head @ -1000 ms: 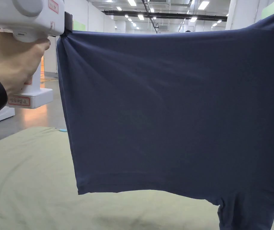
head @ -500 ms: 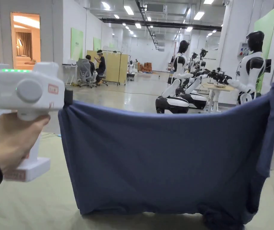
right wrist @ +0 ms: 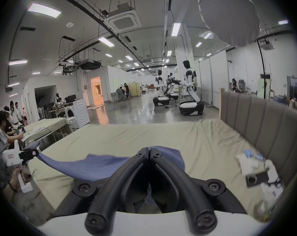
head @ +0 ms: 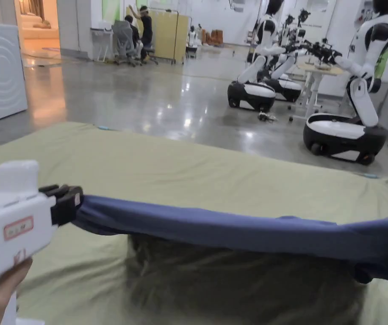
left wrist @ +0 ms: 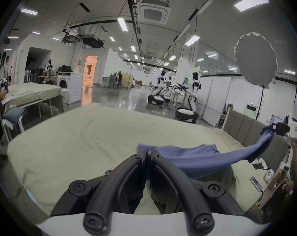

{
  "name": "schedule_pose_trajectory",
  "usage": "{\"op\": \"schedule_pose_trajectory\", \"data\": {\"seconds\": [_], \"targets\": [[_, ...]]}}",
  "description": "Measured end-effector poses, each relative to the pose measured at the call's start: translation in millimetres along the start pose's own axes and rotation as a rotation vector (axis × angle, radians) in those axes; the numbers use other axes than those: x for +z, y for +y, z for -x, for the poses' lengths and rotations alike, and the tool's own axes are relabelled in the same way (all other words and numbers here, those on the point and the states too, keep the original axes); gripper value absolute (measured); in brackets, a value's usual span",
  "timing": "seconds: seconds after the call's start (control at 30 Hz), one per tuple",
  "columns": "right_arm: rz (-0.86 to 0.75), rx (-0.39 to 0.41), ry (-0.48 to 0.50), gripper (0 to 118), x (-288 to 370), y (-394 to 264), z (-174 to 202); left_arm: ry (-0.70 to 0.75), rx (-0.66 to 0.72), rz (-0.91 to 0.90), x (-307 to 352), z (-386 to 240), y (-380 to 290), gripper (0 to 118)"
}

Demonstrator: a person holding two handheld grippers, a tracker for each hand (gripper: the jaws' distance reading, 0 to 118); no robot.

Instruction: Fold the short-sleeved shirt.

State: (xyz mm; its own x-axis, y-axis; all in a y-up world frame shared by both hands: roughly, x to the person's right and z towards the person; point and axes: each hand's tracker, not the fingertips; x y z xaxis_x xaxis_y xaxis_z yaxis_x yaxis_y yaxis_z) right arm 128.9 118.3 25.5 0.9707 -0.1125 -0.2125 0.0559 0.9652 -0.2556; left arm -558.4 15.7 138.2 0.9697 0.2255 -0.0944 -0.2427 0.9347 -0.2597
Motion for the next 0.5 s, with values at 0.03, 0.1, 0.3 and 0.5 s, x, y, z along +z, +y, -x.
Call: {"op": "schedule_pose_trajectory", "data": {"seconds": [0.03,0.1,0.3,0.5], "targets": [[0.016,-0.011,0.010,2,12,-19,1,-0.020,0.033,-0.006,6,5,-19,5],[0.044,-0.003,-0.016,2,29,-54,2,-0.006,0.020,0.061,22,9,-40,5],[0.200,-0.060,-0.063,2,45,-141,-4,0.004,0.040,0.225,36,26,-100,5],[0.336,-0.082,-0.081,2,40,-195,-13,-0.001,-0.002,0.366,28,38,-134,5]]}}
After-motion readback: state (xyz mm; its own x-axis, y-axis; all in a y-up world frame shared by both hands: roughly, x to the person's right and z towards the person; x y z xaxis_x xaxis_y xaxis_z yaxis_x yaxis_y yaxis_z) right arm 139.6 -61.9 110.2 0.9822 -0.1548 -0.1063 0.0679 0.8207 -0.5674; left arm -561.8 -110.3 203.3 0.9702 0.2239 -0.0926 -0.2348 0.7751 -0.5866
